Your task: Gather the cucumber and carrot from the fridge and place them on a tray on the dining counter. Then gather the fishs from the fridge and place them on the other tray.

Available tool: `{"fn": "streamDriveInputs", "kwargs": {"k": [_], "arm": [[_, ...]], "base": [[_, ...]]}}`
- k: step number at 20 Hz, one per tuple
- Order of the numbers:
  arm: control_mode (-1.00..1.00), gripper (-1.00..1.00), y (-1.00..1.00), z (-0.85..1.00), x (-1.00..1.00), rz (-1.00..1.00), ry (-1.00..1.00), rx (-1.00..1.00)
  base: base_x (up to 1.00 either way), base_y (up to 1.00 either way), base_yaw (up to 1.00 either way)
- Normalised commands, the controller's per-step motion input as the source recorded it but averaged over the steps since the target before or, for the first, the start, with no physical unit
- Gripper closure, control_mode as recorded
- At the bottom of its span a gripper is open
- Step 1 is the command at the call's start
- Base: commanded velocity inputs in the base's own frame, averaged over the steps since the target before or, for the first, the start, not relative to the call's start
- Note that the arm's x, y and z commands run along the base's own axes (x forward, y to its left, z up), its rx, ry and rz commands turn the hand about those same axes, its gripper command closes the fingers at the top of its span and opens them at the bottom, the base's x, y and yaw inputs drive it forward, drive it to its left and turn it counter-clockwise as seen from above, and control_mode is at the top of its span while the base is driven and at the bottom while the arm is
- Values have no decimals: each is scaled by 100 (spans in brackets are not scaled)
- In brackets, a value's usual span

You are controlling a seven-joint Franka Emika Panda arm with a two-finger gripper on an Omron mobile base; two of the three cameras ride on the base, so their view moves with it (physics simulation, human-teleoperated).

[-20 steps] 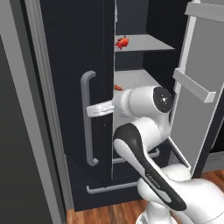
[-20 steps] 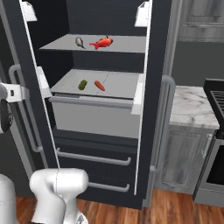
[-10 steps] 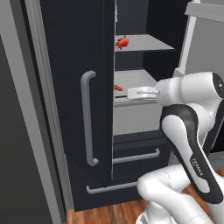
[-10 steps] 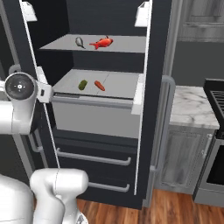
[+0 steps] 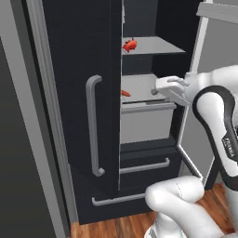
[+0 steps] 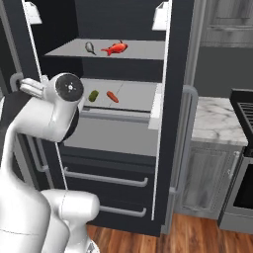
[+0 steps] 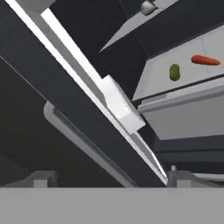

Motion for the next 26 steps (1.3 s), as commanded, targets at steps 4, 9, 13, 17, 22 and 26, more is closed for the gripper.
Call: {"fn": "streamDriveInputs", "kwargs": {"k": [4,9,13,17,22,26], "arm": [[-100,-100,0,0,90,0,25,18],[-100,-100,6,0,87,0,17,13],[-100,-100,35,-1,65,1,7,5],[-100,-100,41,-3,40,3,4,5],[-100,-100,30,0,21,8,4,8],[-100,-100,38,-2,0,14,1,6]], "base": [[0,0,0],[0,0,0],[0,0,0],[0,0,0],[0,0,0],[0,0,0]]}}
